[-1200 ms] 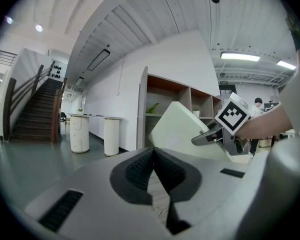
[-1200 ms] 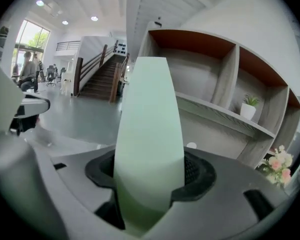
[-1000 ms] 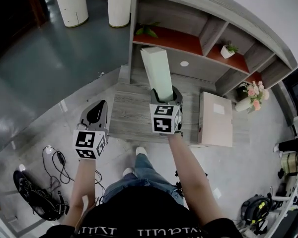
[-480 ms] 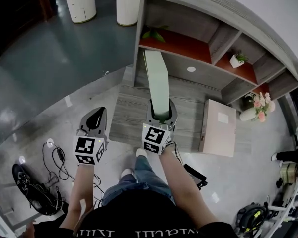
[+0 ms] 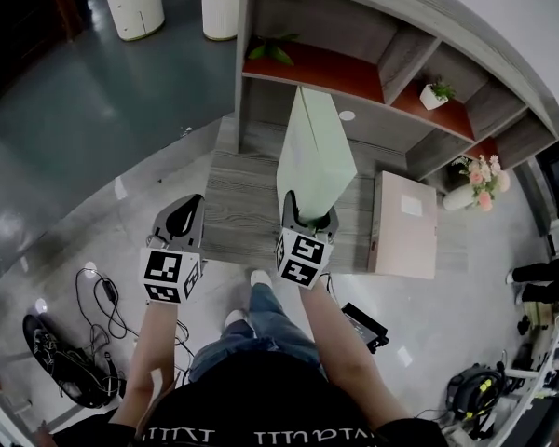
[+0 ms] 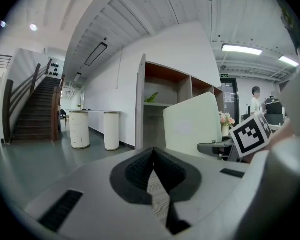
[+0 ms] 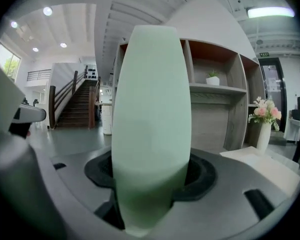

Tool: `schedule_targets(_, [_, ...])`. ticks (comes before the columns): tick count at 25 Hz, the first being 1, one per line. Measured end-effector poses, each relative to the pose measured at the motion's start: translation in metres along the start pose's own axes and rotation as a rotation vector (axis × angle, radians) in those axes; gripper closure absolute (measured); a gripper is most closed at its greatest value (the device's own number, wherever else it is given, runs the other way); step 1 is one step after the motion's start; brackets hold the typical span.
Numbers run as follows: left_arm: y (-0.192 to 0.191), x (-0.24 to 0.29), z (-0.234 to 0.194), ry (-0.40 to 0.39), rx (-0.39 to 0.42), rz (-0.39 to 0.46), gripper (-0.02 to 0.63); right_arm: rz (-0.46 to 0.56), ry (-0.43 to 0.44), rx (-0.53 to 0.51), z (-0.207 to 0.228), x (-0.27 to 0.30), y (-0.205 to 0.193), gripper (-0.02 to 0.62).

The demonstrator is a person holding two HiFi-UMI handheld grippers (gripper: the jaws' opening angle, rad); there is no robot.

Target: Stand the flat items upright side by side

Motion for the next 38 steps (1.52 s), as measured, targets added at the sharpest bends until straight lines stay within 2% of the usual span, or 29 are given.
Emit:
schedule_targets(5, [0.000, 0.000, 0.003, -0.006, 0.006, 0.003, 0.594, -0.208, 0.039, -0.011, -0.006, 0.016, -0.018, 0.302])
schedule_targets(7, [0.001, -0.002, 0.003, 0.000, 0.011, 0.002, 0.594, -0.258, 0.051, -0.018, -0.012, 0.021, -0.026, 0.300])
schedule_targets(16, [0.000, -0.015, -0.019, 0.083, 0.000, -0.004, 0.594, -0.290, 0.114, -0.026, -0.062, 0.057, -0.015, 0.287])
schedule_targets(29, [-0.005, -0.015, -0.046, 0.169, -0.026, -0.024, 0.594, -0.349, 0.231, -0.112, -0.129, 0.116, 0.000, 0.245])
schedule_targets(38, [-0.004, -0.021, -0.055, 0.183, -0.034, -0.016, 0.594, -0.333, 0.222, -0.144, -0.136, 0.118, 0.002, 0.216])
Point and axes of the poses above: the fingertips, and each gripper's own axes: x forward along the fingers, z to its right, y out of its top, the point moved 8 cm from there along -x, backward along the fingers, and after that the axes turned 8 degrees about -y, right-handed, at the moved point
